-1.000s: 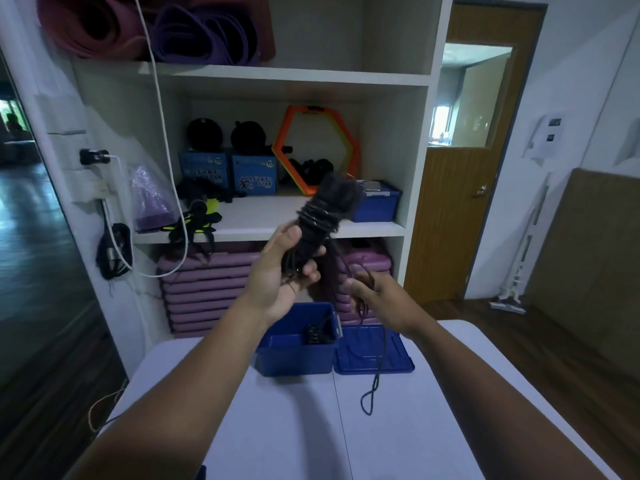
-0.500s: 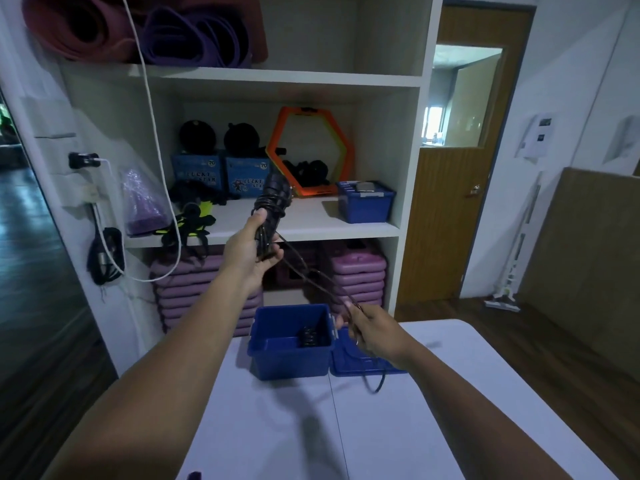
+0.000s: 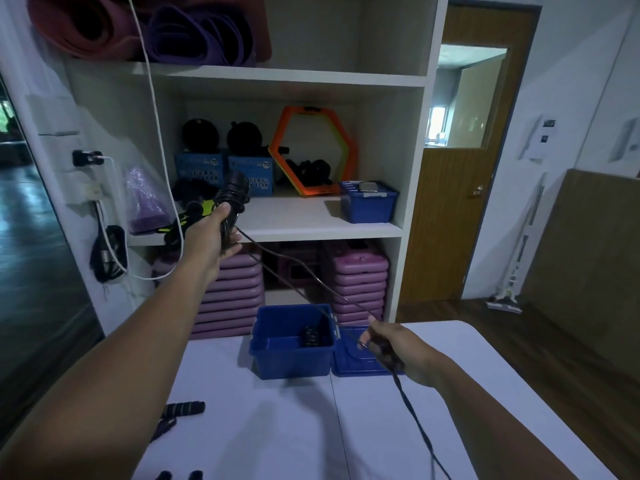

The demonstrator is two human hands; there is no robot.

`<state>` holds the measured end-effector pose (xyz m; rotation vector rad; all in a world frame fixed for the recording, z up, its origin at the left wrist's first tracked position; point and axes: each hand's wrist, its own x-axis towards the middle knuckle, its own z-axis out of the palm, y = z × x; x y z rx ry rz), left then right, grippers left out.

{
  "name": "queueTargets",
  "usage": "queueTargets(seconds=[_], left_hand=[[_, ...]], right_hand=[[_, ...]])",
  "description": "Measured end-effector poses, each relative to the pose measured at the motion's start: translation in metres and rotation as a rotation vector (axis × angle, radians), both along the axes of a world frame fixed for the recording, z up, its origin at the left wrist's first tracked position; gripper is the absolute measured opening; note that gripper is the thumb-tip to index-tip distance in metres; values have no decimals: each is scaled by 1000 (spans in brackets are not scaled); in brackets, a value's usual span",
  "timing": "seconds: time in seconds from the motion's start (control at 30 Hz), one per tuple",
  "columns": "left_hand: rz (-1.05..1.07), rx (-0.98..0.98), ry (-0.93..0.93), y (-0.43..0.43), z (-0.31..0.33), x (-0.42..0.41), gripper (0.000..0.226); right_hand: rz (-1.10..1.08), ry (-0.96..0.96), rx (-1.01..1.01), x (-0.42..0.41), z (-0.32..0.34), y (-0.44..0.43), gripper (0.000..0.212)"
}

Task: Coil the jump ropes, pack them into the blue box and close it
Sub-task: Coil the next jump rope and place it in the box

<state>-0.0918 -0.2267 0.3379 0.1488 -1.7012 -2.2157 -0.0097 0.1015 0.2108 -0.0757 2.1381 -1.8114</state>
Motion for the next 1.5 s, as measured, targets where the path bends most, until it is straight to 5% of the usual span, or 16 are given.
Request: queueTargets(seconds=[0.17, 0.53, 0.77, 0.93, 1.13, 1.33, 1.5], left_hand=[[-35, -175, -17, 2, -3, 3, 27], [-292, -496, 65, 37, 15, 28, 36], [-454, -508, 69, 62, 33, 44, 28], [-486, -541, 93, 69, 42, 47, 28], [-513, -480, 56, 73, 46, 48, 35], [-675, -460, 20, 97, 44, 63, 36], [-766, -536, 48, 109, 52, 69, 37]], right_hand=[[21, -72, -145, -2, 1, 0, 38], [9, 78, 19, -6, 7, -2, 21], [-39, 177, 211, -9, 11, -4, 37], [-132, 282, 242, -12, 21, -1, 73], [-111, 361, 280, -10, 30, 0, 55], [-29, 403, 75, -5, 54, -33, 55], [41, 258, -222, -7, 62, -70, 32]])
